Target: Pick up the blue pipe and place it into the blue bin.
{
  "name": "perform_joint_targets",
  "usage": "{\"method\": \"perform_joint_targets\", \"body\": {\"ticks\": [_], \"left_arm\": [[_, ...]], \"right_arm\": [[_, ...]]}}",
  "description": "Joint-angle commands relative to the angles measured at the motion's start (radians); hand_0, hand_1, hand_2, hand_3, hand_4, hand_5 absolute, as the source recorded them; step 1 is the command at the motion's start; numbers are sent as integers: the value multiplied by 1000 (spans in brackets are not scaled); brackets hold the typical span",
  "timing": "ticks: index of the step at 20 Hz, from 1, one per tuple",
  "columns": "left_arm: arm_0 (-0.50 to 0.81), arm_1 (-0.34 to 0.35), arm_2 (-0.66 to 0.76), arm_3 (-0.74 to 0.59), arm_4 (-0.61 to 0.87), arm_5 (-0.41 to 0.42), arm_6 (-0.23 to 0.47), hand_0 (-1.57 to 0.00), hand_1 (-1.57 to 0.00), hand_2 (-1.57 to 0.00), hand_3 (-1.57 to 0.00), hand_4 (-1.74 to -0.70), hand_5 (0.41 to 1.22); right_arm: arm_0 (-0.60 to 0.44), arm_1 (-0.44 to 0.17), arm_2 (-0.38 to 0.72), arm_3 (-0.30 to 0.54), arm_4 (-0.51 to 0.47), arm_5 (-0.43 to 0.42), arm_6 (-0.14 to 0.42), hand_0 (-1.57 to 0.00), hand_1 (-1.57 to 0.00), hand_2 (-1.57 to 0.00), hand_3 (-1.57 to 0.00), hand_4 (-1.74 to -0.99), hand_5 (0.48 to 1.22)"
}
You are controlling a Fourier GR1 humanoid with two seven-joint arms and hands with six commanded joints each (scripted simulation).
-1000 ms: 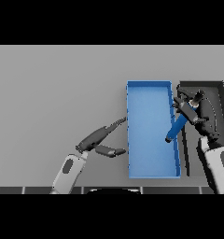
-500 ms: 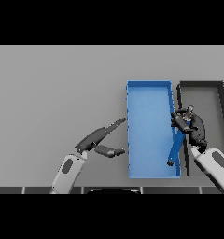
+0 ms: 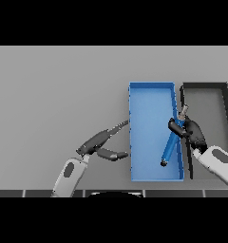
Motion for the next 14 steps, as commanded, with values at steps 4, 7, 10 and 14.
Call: {"method": "perform_joint_targets", "body": {"ticks": [4, 7, 10, 14], "left_arm": [[7, 0, -5, -17, -3, 4, -7, 1, 1, 1, 1, -885, 428], [3, 3, -3, -7, -3, 0, 3, 1, 1, 1, 1, -887, 429], [-9, -3, 2, 8, -5, 6, -2, 1, 1, 1, 1, -887, 431], [-19, -2, 9, 8, -3, 7, 6, 1, 1, 1, 1, -885, 431]], "right_arm": [[-76, -31, 112, 29, -38, 6, 1, -51, -46, -46, -27, -1051, 787], [-111, -30, 157, 39, -43, 4, 1, -25, -23, -23, -13, -1036, 713], [-133, -29, 176, 48, -48, 4, 1, -13, -11, -11, -6, -1022, 672], [-152, -35, 184, 45, -64, 16, 1, -6, -5, -5, -3, -1022, 658]]}}
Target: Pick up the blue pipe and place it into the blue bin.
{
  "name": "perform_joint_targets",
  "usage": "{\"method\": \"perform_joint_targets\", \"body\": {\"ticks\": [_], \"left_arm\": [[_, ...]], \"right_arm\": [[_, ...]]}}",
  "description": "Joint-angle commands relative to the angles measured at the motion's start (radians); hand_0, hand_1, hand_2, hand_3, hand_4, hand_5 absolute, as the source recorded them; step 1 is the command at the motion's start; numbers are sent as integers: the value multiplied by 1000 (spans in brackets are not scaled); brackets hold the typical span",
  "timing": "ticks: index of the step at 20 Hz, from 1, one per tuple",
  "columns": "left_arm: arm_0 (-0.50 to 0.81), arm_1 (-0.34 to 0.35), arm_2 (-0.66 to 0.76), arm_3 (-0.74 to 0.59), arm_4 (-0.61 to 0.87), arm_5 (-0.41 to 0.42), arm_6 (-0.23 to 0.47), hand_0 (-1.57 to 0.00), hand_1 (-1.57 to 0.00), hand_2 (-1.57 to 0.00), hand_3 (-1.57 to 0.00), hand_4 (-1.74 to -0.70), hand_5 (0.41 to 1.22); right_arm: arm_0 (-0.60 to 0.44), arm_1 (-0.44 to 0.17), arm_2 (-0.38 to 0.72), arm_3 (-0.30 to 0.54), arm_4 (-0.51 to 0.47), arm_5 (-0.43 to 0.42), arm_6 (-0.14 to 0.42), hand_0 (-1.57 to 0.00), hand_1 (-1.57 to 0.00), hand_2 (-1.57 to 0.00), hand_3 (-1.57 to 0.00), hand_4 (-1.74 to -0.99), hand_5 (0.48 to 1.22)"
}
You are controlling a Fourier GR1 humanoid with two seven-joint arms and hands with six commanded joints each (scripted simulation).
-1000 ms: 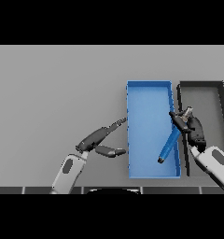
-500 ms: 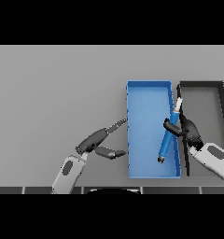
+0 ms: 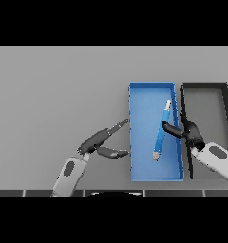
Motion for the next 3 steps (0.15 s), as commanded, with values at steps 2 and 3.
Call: {"method": "perform_joint_targets", "body": {"ticks": [2, 3], "left_arm": [[-1, 8, 8, -2, 5, -3, -7, 1, 1, 1, 1, -885, 431], [0, 11, 11, 0, 7, -4, -12, 1, 1, 1, 1, -885, 431]], "right_arm": [[-7, 1, 16, -2, 0, -3, 0, -6, -5, -5, -3, -1022, 649], [-20, -6, 16, -2, -10, -2, 0, -6, -5, -5, -3, -1022, 643]]}}
